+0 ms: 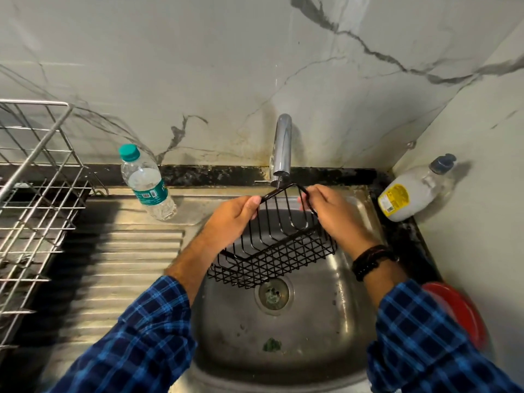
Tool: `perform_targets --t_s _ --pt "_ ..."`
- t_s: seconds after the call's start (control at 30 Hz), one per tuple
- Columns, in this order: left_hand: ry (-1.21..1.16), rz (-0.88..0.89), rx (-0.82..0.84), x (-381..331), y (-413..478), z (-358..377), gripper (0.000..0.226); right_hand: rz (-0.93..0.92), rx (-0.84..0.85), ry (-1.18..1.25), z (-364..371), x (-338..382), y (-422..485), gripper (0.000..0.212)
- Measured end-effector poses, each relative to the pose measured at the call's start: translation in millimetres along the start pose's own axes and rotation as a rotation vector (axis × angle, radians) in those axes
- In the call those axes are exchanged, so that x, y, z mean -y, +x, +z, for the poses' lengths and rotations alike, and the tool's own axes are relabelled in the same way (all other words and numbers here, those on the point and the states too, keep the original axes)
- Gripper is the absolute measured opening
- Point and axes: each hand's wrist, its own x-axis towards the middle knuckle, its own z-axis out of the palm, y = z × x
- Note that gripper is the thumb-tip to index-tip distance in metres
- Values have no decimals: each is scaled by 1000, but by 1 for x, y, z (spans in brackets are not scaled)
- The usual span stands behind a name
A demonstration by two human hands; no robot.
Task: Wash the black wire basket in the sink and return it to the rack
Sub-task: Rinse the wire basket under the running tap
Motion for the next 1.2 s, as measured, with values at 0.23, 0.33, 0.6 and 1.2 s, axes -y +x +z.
perform_targets --t_s 0.23,0.33,0.6,1.2 --pt "266 87 224 -40 18 -5 46 -264 -32 -341 -6 19 -8 37" --pt "343 71 236 -51 22 -4 45 -393 -1 -739 -5 12 3 29" --pt "433 83 201 -7 14 -48 40 -166 -7 -472 -18 -22 18 48" --pt "-382 107 154 -29 26 4 39 -337 -39 -357 24 26 4 35"
